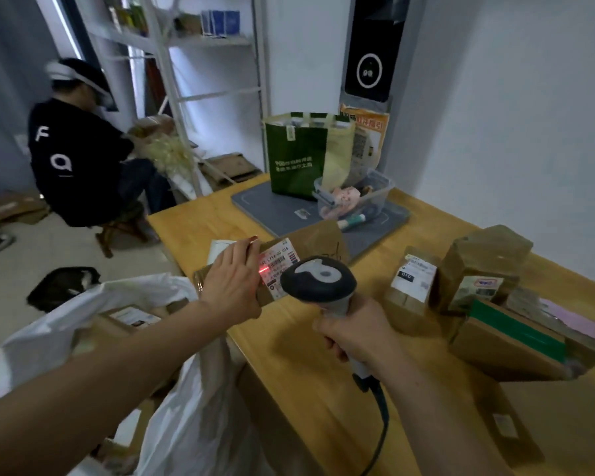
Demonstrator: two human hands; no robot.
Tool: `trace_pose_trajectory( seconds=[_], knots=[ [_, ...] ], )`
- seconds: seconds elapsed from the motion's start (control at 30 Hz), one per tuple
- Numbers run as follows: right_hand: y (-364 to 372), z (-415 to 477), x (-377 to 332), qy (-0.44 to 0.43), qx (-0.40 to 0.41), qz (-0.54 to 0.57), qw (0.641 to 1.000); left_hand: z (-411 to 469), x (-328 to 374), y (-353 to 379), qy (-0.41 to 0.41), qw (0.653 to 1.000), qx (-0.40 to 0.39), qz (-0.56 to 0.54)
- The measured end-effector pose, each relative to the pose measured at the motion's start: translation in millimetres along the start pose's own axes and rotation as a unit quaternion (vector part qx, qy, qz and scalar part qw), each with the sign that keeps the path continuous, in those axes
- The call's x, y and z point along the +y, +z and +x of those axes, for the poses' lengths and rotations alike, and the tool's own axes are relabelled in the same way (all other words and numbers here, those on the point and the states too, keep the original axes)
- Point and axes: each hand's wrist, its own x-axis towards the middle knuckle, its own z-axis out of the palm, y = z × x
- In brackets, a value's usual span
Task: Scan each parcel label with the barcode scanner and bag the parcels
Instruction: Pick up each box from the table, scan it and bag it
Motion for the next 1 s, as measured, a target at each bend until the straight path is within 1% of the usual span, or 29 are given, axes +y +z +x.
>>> trace_pose_trajectory(
  seconds=[0.2, 0.4, 0.5, 0.57, 0.63, 0.73, 0.8, 0.87, 1.0],
  knots=[
    [19, 14, -16, -0.023, -0.044, 0.005, 0.999, -11, -28, 2, -0.065, 0.998, 0.008, 0.007],
    [37, 25, -24, -0.042, -0.089, -0.004, 0.995, -24, -51, 6, -0.114, 0.993, 0.020, -0.014],
    [45, 30, -26, -0.044, -0.111, 0.004, 0.993, -31, -61, 8, -0.124, 0.992, 0.025, -0.030],
    [48, 31, -28, -0.046, -0.120, 0.029, 0.991, -35, -67, 11, -0.122, 0.991, 0.031, -0.042],
    [47, 35, -31, -0.047, -0.095, 0.094, 0.990, -41, -75, 14, -0.119, 0.991, 0.031, -0.058],
    [38, 60, -33, -0.014, 0.005, 0.191, 0.982, -56, -90, 23, -0.117, 0.989, 0.019, -0.090],
    [28, 82, -32, 0.018, 0.050, 0.241, 0.969, -68, -102, 32, -0.110, 0.989, 0.021, -0.100],
    [26, 98, -32, 0.042, 0.038, 0.254, 0.965, -81, -112, 43, -0.110, 0.988, 0.016, -0.109],
    [56, 108, -32, 0.058, -0.043, 0.193, 0.979, -102, -130, 65, -0.118, 0.984, 0.021, -0.132]
  ],
)
